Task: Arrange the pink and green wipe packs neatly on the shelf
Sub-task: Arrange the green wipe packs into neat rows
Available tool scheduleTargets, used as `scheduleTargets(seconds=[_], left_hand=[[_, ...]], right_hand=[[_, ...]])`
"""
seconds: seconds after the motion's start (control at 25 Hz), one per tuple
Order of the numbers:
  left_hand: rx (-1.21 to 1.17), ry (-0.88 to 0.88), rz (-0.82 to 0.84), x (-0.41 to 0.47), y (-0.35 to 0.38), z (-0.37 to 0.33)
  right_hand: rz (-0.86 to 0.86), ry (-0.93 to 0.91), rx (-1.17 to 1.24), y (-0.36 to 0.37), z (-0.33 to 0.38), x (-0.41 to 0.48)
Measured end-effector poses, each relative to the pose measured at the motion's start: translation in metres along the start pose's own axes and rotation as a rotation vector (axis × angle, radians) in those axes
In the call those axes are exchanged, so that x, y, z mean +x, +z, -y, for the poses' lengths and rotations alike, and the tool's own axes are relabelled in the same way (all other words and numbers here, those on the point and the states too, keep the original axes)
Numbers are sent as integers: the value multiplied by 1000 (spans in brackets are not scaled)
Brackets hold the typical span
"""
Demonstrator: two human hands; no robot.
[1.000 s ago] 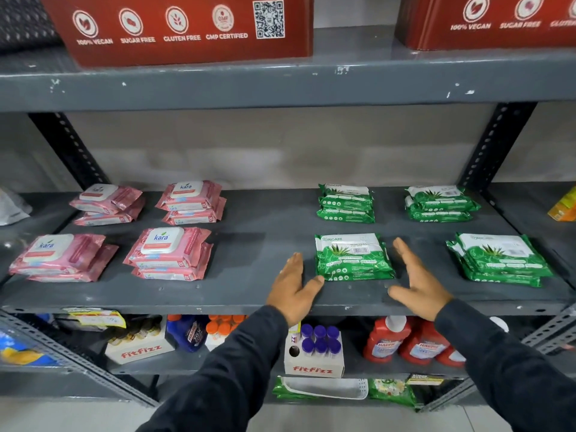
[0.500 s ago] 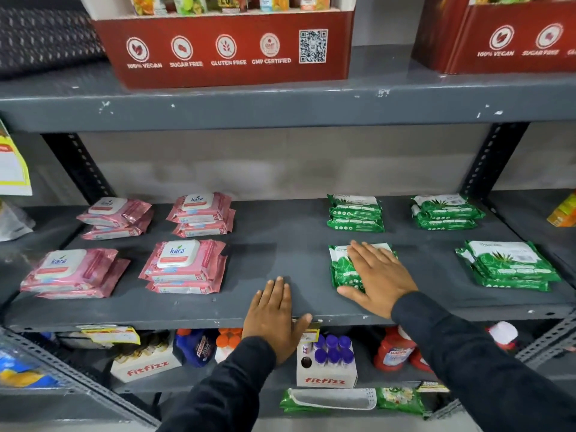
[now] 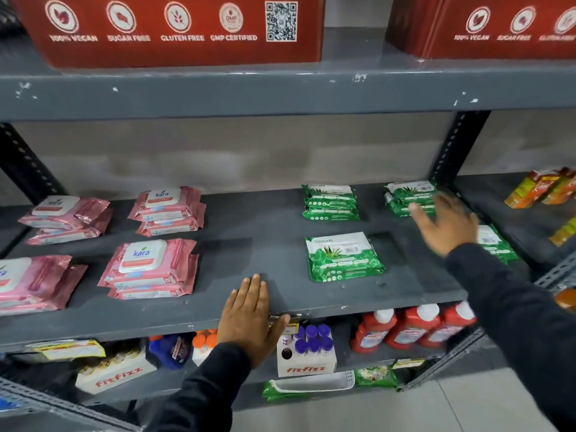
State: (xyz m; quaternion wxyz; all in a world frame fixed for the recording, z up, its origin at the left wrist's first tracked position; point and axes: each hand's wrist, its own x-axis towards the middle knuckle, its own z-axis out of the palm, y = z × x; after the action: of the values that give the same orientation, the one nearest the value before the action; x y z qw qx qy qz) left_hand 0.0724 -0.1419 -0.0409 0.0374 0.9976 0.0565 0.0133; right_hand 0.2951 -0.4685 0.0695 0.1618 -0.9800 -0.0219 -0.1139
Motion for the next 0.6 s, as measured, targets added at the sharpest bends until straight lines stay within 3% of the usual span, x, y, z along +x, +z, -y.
scheduleTargets(seconds=[0.08,0.16,0.48,0.6], left_hand=[[-1,-9,-12,-1,0,-1],[2,-9,-8,-1,0,-3],[20,-22,34,-3,-3,-6],[-32,-19,52,-1,-6,-6]], right_hand=[[151,114,-213,-3,-46,13],[238,129,-269,7,-70,10],[71,73,-307,40,-94,6],[137,60,-316,44,-100,15]])
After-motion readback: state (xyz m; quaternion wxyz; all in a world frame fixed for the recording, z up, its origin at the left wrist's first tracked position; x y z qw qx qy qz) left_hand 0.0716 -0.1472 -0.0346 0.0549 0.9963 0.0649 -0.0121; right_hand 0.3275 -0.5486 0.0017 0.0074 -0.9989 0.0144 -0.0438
